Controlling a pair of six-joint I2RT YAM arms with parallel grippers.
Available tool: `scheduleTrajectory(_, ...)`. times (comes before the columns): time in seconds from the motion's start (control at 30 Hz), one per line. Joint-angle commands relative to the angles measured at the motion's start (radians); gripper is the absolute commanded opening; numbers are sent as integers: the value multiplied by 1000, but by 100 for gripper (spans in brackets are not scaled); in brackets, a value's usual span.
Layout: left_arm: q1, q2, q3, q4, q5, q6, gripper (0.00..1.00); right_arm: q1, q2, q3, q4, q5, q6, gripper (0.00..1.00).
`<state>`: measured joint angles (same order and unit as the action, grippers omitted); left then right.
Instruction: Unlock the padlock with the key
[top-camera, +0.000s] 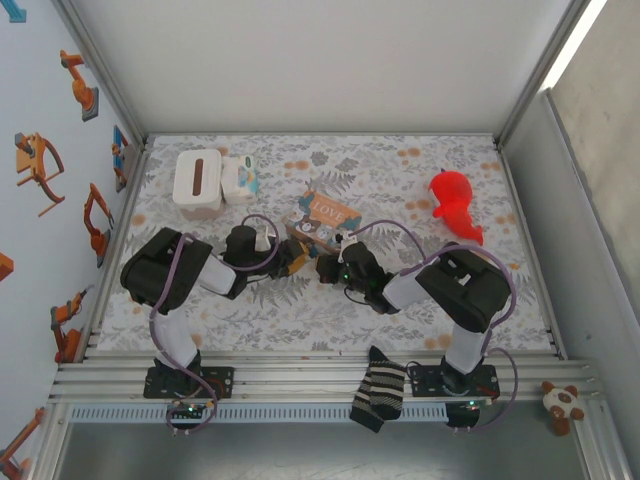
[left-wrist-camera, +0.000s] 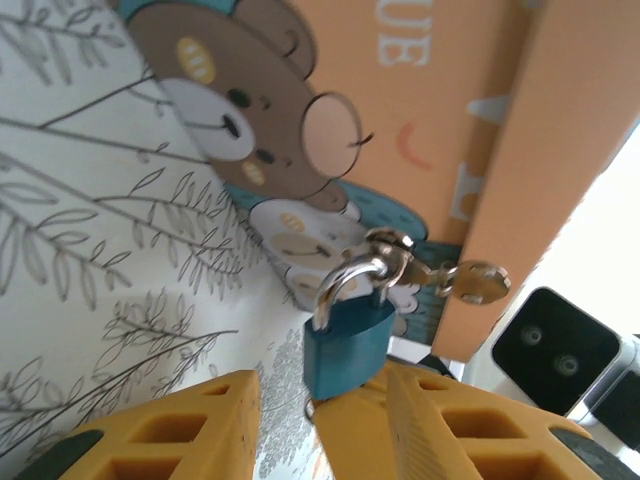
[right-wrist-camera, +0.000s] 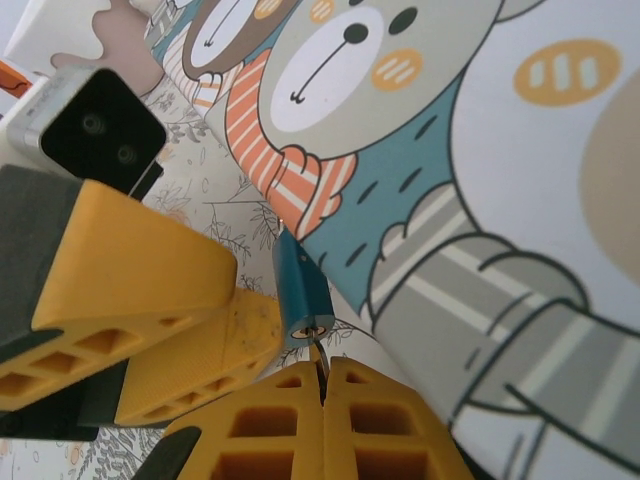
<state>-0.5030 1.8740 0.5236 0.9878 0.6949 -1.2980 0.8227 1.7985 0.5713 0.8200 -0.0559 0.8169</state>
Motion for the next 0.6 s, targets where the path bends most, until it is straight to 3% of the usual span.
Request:
scheduleTrajectory(0.0, -3, 23, 34, 45, -3, -11, 38, 12, -30, 28, -1, 12, 26, 0)
scheduleTrajectory(0.57, -32, 102, 59, 113, -10, -63, 33, 22, -61, 40, -31, 13, 142, 0)
